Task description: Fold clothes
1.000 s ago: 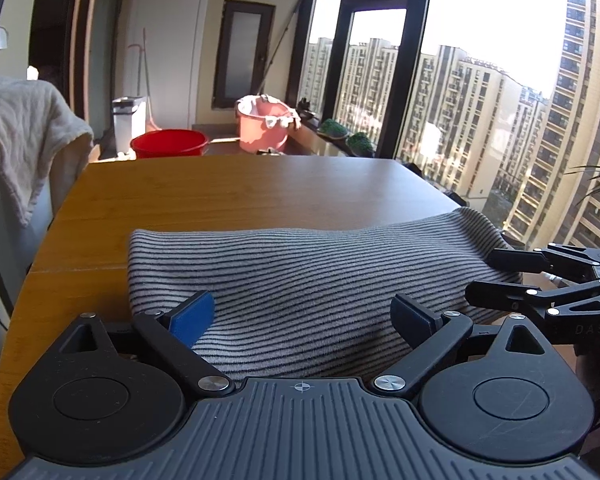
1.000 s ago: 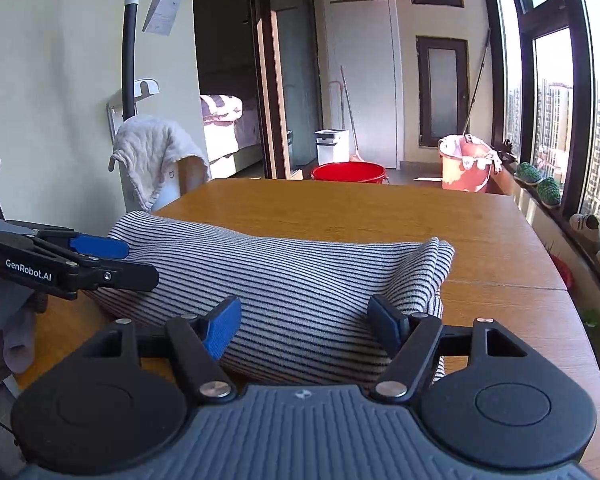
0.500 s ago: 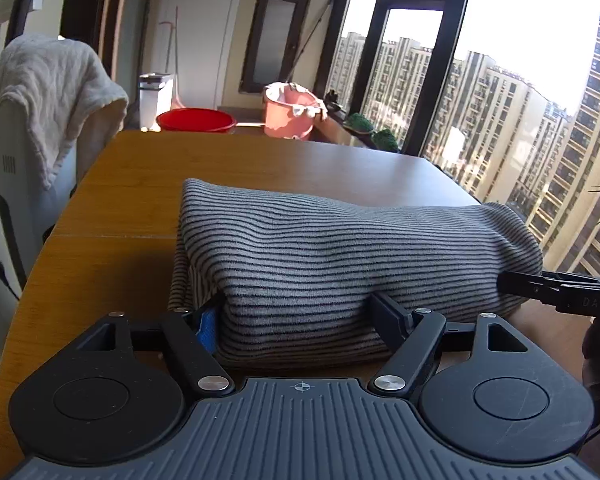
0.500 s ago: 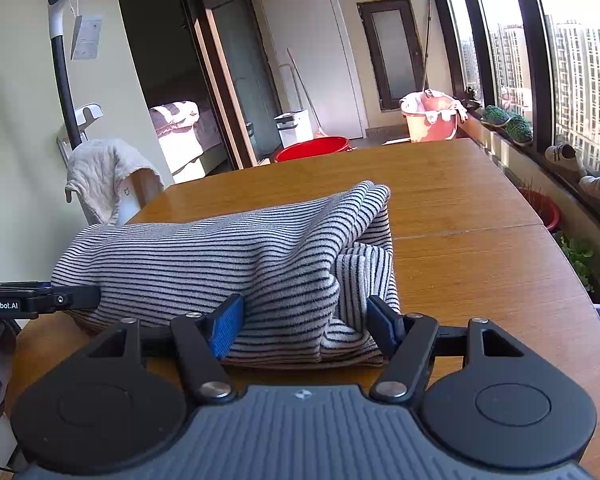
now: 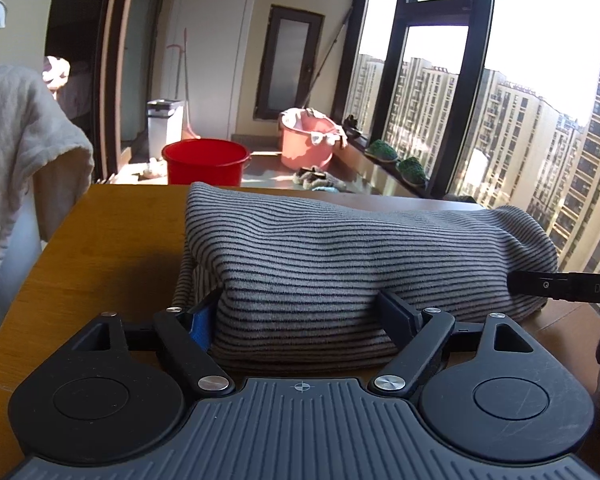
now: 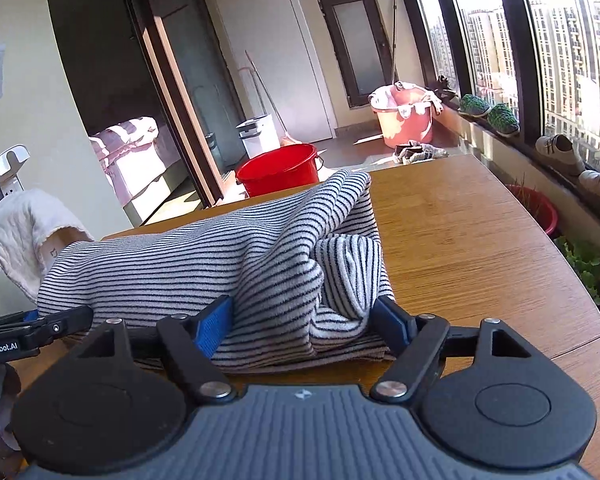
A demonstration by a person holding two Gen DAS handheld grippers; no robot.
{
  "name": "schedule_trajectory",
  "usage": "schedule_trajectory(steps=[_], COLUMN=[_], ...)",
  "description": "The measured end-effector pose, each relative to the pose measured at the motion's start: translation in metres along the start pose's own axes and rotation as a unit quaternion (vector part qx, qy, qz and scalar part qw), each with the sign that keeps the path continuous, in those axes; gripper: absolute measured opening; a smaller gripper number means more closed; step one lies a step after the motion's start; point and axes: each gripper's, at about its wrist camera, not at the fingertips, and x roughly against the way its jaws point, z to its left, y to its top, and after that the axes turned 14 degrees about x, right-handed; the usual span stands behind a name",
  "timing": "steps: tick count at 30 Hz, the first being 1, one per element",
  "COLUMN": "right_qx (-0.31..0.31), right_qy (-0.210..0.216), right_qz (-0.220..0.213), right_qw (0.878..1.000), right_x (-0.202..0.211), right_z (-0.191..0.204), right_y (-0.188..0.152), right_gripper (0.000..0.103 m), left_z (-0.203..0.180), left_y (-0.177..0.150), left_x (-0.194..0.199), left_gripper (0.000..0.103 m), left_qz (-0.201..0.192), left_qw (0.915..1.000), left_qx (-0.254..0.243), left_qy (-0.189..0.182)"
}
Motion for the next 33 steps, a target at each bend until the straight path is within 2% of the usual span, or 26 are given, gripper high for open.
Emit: schedule_trajectory(steps=[4,6,9,12,14,19,25,30,33], right_qx=[-0.024,-0.041,-0.074,-0.08,-0.078,-0.074,-0.055,-0.024,0.029], right_qy=[0.003,0.003,-0.009,-0.027,-0.054,-0.117,-0.109,-0.109,-0.133], right_qz=[-0.03,-0.044,-0.034,-0.018,-0.005,0.029,0.039,0.058,0.095], right_qw=[0.999,0.998,0.997,0.996,0.995,0.99,0.992,0.992,0.986], right_x=[0.015,0.022,0.027,0.035,0.04,0.053,0.07,0.068,0.059], right_z=[-0.002,-0.004,-0.008,0.002,0.011,0.035,0.054,0.069,0.083], right_y=[-0.01,-0.015,-0.021,-0.028,-0.032,-0.041,-0.056,-0.057,-0.054], right_gripper=[0.091,0.1,0.102,0.103,0.103,0.103,0.103,0.103,0.103], left_z=[0.006,0.011,0.024,0.024,0.019,-0.002,-0.034,-0.038,-0.041], left_y=[0.001,0.002,0.001,-0.009,-0.016,-0.035,-0.052,-0.056,-0.062], left_x=[0.006,0.007,0.013,0.026,0.034,0.05,0.057,0.063,0.068], left_gripper=[0.099,0.101,0.103,0.103,0.103,0.103,0.103,0.103,0.103], left_qz=[-0.011,-0.009,-0.006,0.003,0.016,0.029,0.054,0.05,0.049], left_qw=[0.9997,0.999,0.9966,0.9956,0.9959,0.9951,0.9877,0.9864,0.9856], left_qx=[0.021,0.043,0.083,0.093,0.087,0.058,-0.013,-0.005,-0.003], left_qy=[0.003,0.014,0.001,0.011,0.02,0.075,0.147,0.156,0.162])
